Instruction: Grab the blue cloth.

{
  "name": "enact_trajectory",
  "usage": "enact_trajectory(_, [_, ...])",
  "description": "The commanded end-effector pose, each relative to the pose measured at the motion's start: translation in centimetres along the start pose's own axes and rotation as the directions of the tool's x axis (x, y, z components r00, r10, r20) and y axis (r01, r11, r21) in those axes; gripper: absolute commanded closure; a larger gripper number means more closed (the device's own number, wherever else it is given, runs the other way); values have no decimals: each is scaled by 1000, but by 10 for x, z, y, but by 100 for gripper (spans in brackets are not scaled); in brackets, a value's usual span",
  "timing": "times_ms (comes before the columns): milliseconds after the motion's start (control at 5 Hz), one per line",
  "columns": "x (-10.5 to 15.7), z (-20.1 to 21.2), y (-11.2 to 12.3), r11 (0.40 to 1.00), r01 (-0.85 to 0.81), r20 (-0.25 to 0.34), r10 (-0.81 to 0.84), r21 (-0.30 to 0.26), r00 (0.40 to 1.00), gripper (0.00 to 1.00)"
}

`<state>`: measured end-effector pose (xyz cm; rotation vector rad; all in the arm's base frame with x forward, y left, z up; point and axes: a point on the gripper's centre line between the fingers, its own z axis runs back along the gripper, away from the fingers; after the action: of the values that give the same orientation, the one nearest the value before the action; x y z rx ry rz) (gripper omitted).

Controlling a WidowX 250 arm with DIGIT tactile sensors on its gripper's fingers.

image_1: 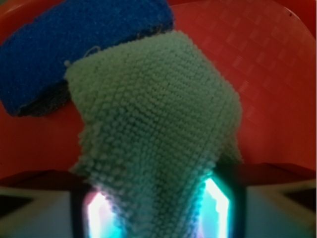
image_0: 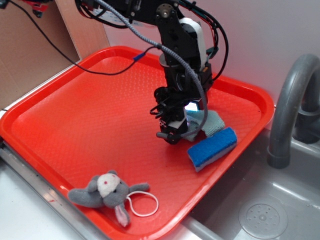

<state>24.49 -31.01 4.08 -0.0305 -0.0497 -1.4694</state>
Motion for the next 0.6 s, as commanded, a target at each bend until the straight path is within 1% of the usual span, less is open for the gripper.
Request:
enact_trajectory(0, [-19,66,-1,956,-295,136,291,10,947,100])
enact_trajectory(200, [-48,91,11,853,-522,148,513,25,846,100])
enact_trajectory(400, [-70,116,7,731,-679,116,670,69,734,100])
